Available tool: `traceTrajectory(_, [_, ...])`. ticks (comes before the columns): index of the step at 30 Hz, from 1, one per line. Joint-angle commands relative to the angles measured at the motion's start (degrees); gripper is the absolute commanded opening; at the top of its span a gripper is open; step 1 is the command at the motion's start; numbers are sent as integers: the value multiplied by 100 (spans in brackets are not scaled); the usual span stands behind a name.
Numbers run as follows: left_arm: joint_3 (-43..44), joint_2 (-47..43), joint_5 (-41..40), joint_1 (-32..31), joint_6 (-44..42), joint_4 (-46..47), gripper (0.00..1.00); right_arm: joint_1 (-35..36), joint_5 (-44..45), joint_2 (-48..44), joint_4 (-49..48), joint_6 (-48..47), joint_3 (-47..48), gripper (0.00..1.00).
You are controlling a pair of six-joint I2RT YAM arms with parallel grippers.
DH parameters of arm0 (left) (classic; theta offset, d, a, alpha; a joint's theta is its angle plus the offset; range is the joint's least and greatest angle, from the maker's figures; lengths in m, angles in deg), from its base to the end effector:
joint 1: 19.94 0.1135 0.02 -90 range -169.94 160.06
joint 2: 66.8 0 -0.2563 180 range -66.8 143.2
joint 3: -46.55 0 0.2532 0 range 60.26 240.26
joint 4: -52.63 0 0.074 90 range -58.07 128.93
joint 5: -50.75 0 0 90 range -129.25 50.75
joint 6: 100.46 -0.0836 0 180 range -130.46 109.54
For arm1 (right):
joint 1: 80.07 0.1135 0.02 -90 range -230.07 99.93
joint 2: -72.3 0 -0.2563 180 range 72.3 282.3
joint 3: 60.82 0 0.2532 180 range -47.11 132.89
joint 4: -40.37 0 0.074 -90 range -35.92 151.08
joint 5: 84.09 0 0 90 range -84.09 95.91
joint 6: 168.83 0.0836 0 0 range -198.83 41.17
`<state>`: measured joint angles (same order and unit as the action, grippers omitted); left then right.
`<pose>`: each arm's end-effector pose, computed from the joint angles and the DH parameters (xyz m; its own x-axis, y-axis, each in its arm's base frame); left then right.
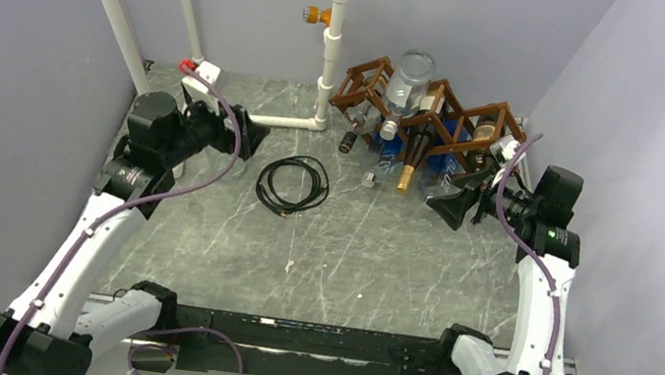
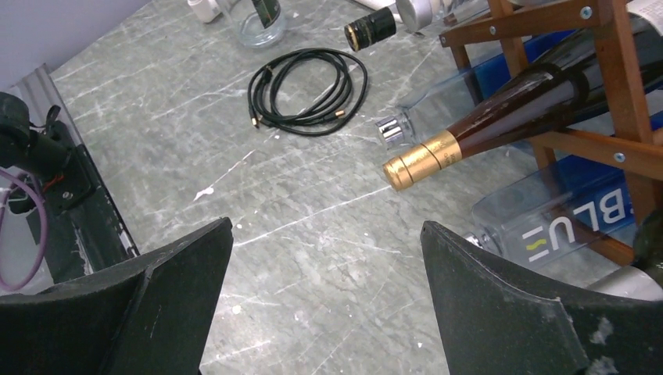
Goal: Take the wine bottle off the wine rack
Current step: Place the wine bottle at the center of the board, then pick up the wine bottle from the wine rack.
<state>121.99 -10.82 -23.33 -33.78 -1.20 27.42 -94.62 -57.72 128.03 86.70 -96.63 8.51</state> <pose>0.2557 -0.0866 0.3948 -0.1757 -0.1161 -0.9776 0.4729 0.8610 -0.1872 0.2272 0.0184 0.3248 -0.3094 -0.0600 -0.9490 -0.7483 0.6311 0.2041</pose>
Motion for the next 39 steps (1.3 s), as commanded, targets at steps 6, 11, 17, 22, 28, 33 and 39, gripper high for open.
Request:
traceTrajectory(6, [-1032, -480, 1115, 16, 210, 855, 100, -31, 551, 306, 977, -650, 1151, 93])
traceTrajectory(11, [-953, -303, 1360, 14, 472, 803, 99, -31, 633, 480, 746, -294, 1262, 93])
traceTrajectory(17, [-1006, -286, 1558, 14, 655, 916, 99, -22, 641, 773, 593, -117, 1530, 93])
traceTrajectory(22, [-961, -246, 1570, 14, 661, 849, 99, 31, 528, 1008, 438, 129, 1747, 93])
traceTrajectory(28, [-950, -205, 1635, 14, 645, 836, 100, 997, 1674, 1552, 529, 573, 2468, 92])
traceTrajectory(33, [-930, -134, 1649, 14, 572, 777, 100, 2266, 2898, 2186, 744, 911, 3232, 90])
traceTrajectory(39, [-920, -91, 1565, 14, 503, 735, 100, 3022, 4741, 2906, 625, 1620, 3847, 88])
